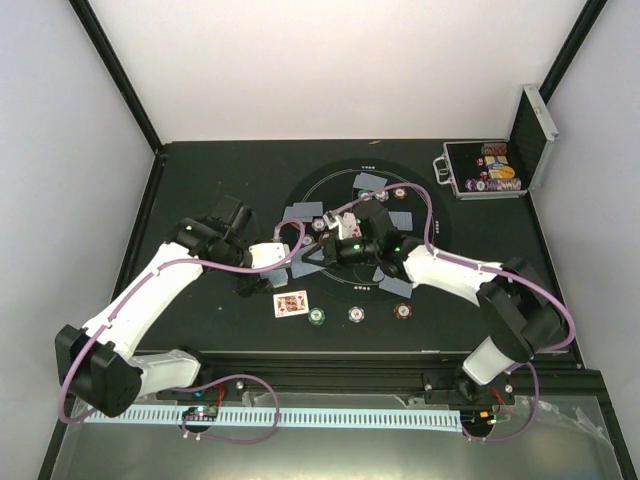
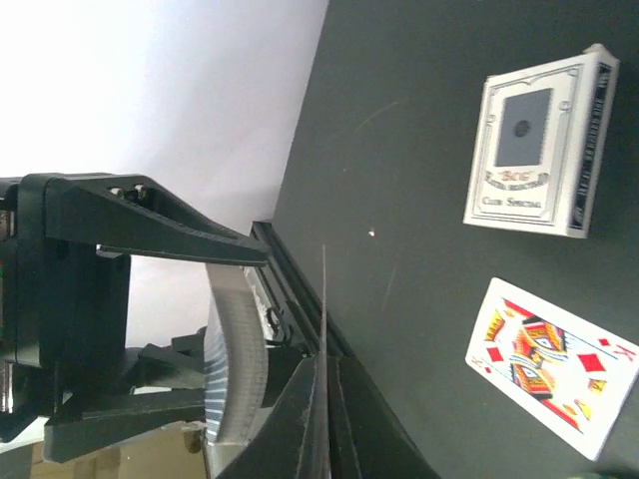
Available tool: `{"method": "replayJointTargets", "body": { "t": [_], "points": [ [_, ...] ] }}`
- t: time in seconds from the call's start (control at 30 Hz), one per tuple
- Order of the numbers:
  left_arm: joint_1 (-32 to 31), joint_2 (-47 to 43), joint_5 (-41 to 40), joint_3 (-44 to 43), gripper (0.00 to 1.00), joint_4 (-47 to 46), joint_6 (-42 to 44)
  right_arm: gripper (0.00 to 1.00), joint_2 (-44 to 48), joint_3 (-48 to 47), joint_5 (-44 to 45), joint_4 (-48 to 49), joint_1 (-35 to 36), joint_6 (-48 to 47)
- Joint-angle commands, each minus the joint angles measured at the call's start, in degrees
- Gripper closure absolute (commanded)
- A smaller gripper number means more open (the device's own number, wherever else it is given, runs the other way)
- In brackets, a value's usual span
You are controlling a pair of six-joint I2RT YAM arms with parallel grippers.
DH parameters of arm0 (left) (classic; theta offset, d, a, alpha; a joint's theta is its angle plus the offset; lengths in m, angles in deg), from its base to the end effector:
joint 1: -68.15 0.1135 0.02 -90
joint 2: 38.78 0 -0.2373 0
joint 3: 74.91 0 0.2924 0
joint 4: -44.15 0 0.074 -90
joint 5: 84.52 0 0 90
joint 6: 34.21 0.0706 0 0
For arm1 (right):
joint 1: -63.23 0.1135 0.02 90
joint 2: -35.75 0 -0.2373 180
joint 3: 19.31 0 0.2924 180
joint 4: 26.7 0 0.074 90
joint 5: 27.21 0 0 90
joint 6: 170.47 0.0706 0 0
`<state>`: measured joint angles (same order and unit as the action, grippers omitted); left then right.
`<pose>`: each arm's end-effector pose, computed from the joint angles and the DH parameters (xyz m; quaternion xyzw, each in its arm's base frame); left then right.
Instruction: Distribute texas hold em gaming equipment
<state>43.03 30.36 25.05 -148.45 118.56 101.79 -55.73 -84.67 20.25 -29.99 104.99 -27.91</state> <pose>0.2390 -0.1382 0.2256 0.5884 0.7724 -0.1336 0.1985 0.2654 0.3010 0.1601 -0.1065 0.8183 0.5577 0.0900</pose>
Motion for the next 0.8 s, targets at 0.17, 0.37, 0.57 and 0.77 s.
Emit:
{"method": "replayJointTargets", "body": {
  "t": [0.17, 0.37, 0.57, 0.77],
  "points": [
    [0.16, -0.24, 0.59, -0.96, 0.98, -0.51, -0.12, 0.99, 4.73, 2.69, -1.38, -3.37, -6.46, -2.88],
    [0.21, -0.17, -0.81, 0.26, 0.98, -1.27, -0.37, 0.99, 2.29, -1.41, 0.15, -14.64, -21.01, -12.16],
    [2.08, 1.06, -1.89, 2.31, 0.98, -3.42, -0.24, 0.99, -9.80, -12.65, 5.34, -26.58, -32.12, -22.73],
    [7.58, 3.28, -2.98, 6.32, 0.99, -5.41, 2.40, 0.99, -19.64, -19.63, 6.81, -30.19, -36.54, -25.40]
  ]
}}
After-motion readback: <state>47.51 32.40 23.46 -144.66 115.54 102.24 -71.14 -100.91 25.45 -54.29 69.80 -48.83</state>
